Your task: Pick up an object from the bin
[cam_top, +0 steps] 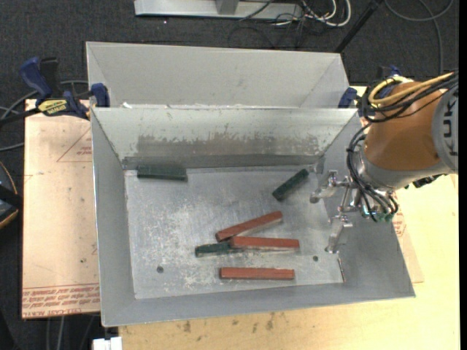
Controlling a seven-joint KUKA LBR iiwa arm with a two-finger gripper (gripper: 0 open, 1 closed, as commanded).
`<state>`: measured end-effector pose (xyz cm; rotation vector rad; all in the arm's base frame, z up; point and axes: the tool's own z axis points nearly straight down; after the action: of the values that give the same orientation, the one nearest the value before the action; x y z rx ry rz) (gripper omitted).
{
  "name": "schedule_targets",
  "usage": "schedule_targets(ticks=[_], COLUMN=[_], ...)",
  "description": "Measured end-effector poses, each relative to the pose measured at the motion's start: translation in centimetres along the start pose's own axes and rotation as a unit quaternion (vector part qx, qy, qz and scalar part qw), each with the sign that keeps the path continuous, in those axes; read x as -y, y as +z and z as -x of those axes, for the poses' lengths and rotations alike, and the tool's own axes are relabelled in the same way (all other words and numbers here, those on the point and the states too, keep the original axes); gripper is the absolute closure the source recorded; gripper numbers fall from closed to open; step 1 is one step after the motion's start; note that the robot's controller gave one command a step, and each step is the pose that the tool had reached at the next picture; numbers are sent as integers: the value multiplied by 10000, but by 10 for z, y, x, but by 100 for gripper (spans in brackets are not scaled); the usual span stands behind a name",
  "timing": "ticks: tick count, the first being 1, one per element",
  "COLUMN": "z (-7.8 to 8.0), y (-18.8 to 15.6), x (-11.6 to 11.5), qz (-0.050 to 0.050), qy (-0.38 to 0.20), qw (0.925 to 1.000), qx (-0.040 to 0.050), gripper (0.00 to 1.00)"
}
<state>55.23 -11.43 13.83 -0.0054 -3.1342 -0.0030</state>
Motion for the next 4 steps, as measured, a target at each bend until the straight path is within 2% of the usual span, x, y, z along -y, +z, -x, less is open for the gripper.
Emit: schedule_targets(ticks=[1,2,3,4], z=[2,-10,-10,4], y=[-5,63,63,-72], x=[0,-60,-60,-88], qz=[-6,-8,-9,-8], qy=[-14,94,95,-266], qw=[10000,9999,9999,9996], qx=[40,143,142,54], gripper=[0,100,100,100])
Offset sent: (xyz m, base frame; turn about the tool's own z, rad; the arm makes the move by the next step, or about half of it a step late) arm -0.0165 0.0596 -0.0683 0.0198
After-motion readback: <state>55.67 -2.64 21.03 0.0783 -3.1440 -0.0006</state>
